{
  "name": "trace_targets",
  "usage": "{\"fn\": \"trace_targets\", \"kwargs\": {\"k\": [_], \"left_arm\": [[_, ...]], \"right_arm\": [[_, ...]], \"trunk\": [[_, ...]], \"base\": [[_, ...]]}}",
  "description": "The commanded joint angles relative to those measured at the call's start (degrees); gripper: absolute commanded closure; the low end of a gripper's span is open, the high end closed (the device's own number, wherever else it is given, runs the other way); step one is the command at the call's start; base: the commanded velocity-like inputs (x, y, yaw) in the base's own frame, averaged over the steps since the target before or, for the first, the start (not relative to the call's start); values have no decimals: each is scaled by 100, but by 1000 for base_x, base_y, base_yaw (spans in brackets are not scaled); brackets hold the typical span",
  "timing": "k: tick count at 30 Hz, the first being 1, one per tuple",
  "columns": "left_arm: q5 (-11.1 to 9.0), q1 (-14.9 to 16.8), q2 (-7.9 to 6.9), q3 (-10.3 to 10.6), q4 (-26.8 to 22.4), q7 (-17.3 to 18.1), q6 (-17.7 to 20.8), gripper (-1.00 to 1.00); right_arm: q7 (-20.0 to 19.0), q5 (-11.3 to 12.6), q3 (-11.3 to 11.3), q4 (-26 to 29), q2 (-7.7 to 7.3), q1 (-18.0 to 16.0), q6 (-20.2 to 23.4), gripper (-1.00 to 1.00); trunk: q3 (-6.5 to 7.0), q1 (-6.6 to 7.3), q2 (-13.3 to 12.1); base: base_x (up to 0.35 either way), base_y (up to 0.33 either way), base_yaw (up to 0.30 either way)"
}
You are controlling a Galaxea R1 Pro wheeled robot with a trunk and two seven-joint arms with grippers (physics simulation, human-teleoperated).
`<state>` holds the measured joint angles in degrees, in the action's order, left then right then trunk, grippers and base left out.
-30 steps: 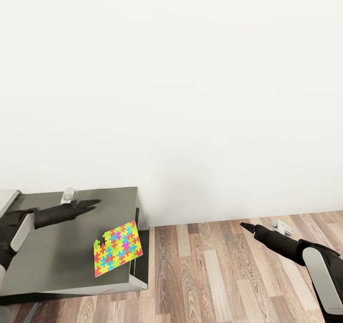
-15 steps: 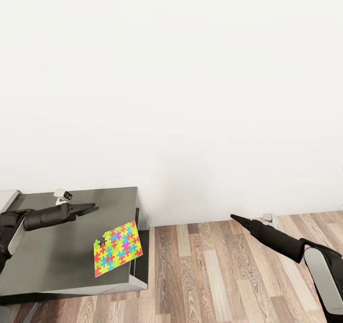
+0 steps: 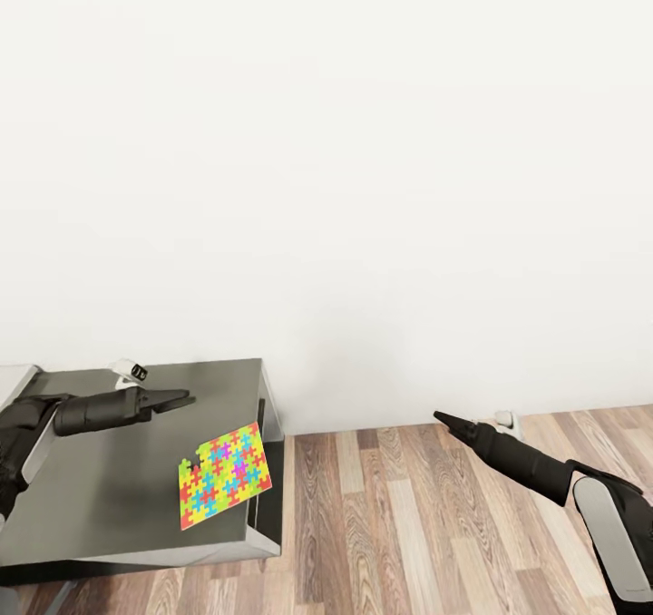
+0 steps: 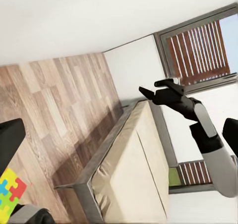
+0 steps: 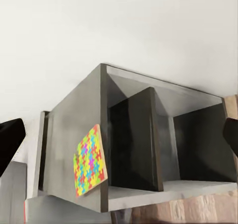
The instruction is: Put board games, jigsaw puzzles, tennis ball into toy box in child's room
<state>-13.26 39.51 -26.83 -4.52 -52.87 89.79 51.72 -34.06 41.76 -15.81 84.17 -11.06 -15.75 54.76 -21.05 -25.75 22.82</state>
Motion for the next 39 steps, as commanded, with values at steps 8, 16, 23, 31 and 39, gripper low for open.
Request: {"fn": "trace_targets", "kwargs": {"k": [8,16,23,31,39], "left_arm": [[4,-60,22,86,-236,21,115,-100],[-1,-71,-9,91,-309,21,127,-100],[-1,-75,-7,86,-326,21,120,-100],[-1,-75,0,83,-329,21,109,-100],[-1,-75,21,84,-341,21,81,-100]], "right_arm": [[-104,-3,-7,-268,14,-32,2,-100],[-125,-1,-32,-332,11,-33,-16,-100],[-127,-1,-35,-343,10,-33,-17,-100],[-132,-1,-36,-341,12,-33,-19,-100],[-312,-9,-36,-336,9,-33,-26,-100]], "trunk": [[66,-3,10],[141,-3,10],[208,-3,10],[283,-3,10],[359,-3,10]], "base": [[0,0,0],[0,0,0],[0,0,0],[0,0,0],[0,0,0]]}}
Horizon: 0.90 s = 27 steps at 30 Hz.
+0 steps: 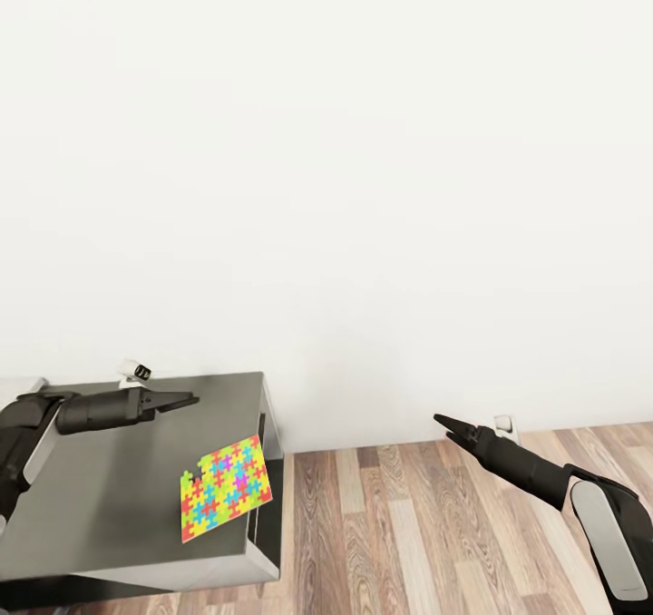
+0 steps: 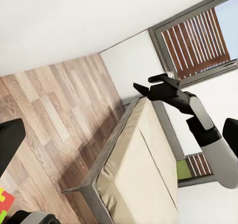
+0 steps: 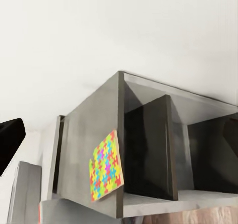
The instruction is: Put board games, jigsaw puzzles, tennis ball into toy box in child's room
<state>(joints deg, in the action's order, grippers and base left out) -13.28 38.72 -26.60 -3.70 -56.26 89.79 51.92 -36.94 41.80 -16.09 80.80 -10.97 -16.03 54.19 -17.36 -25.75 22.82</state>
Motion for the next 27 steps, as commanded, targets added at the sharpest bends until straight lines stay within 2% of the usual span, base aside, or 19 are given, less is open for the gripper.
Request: {"fn": "trace_targets", "kwargs": {"k": [1,14,27], "left_arm": [[0,4,1,5,-13,21,59,-100],[0,-5,14,10,-68,21,47,-100],[0,-5,11,6,-78,21,42,-100]], "right_arm": [[-43,-15,-8,3,2,-5,30,-100],[-80,-13,-8,5,3,-5,32,-100],[-153,-15,4,25,1,1,-79,-100]], "trunk": [[-1,-3,10],[28,-3,10],[141,-3,10]], "base": [[0,0,0],[0,0,0],[-39,0,0]]}}
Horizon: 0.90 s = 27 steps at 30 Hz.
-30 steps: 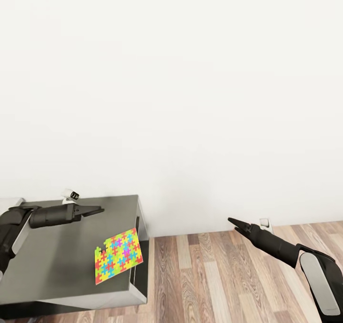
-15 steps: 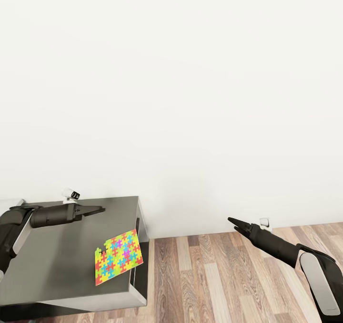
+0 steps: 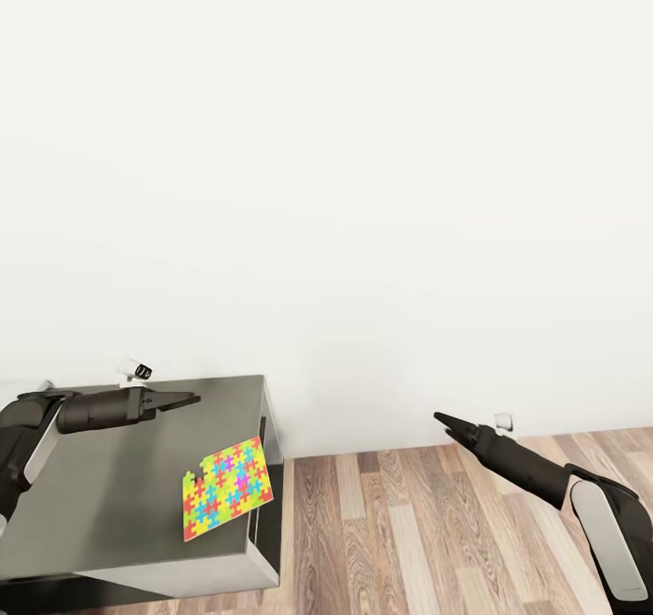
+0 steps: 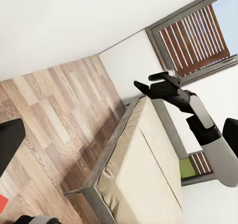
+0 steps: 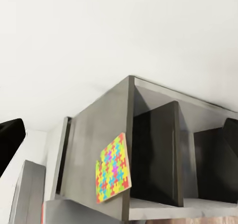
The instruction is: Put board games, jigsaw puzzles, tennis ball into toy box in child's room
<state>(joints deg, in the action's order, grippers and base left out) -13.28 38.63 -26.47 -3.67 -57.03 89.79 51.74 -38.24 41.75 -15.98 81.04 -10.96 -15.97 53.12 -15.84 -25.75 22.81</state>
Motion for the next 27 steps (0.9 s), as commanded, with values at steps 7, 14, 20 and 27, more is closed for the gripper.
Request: {"fn": "trace_targets", "kwargs": {"k": [7,14,20,27], "left_arm": [[8,-4,-15,6,-9,21,69,-100],[9,-93,-32,-1,-242,21,110,-100],[14,-461,-48,-27,-1108,21,517,-100],[29,-717,-56,-63,-1836,21,808,-100]], "right_arm": [[-408,-25,-8,-13,-2,-2,-33,-100],[-462,-29,-6,-21,-2,-2,-41,-100],[-468,-31,0,-24,-4,-2,-130,-100],[-473,-54,37,-114,-8,-2,-449,-100]], "trunk": [[56,-3,10],[123,-3,10],[181,-3,10],[176,-91,171]], "base": [[-7,0,0],[0,0,0],[0,0,0],[0,0,0]]}}
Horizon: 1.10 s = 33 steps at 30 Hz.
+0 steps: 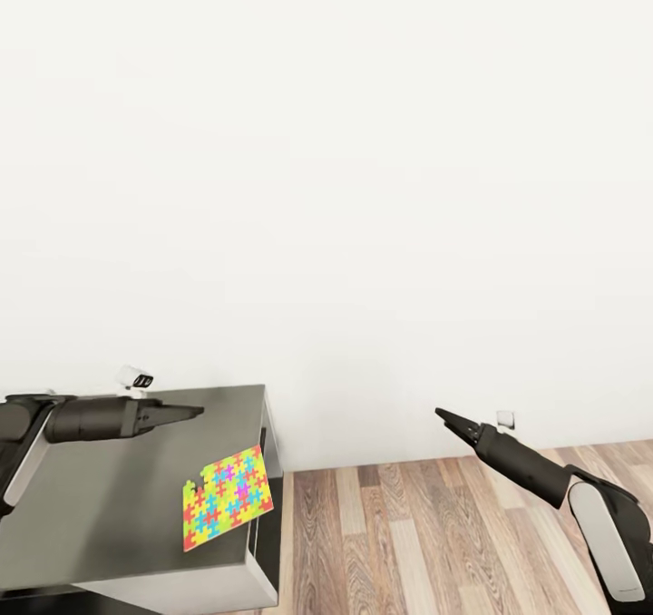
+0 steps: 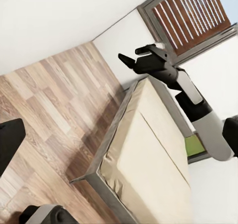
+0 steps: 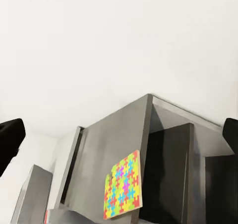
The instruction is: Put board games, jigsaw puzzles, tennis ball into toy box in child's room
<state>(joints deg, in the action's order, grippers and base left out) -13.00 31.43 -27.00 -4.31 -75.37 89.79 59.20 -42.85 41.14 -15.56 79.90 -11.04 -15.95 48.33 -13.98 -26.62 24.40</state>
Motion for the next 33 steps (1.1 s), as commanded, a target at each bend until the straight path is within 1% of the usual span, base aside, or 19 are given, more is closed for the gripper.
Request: {"fn": "trace_targets", "kwargs": {"k": [1,7,13,16,21,26,33], "left_arm": [[1,-2,-3,0,-19,21,68,-100],[-11,-21,-7,-16,-81,21,80,-100],[-3,-23,-7,-24,-91,21,80,-100],[-8,-23,-7,-24,-92,21,80,-100],[-4,-23,-13,-24,-92,21,80,-100],[-8,-23,-9,-24,-92,21,80,-100],[-2,-23,-11,-24,-92,21,80,-100]], "right_arm": [[-12,1,-5,-19,0,-5,21,-100],[-79,6,-22,-496,-71,-5,-148,-100],[-556,-48,-22,-665,-104,10,-311,-100],[-652,-58,-19,-679,-107,17,-388,-100],[-690,-71,-4,-685,-102,21,-450,-100],[-697,-184,0,-686,-100,21,-463,-100],[-698,-236,3,-686,-93,21,-465,-100]], "trunk": [[-19,-26,52],[-70,-158,293],[-120,-289,533],[-145,-355,654],[-187,-465,854],[-229,-575,1055],[-288,-729,1336]], "base": [[0,0,0],[0,0,0],[0,0,0],[0,0,0],[0,0,0],[0,0,0],[0,0,0]]}}
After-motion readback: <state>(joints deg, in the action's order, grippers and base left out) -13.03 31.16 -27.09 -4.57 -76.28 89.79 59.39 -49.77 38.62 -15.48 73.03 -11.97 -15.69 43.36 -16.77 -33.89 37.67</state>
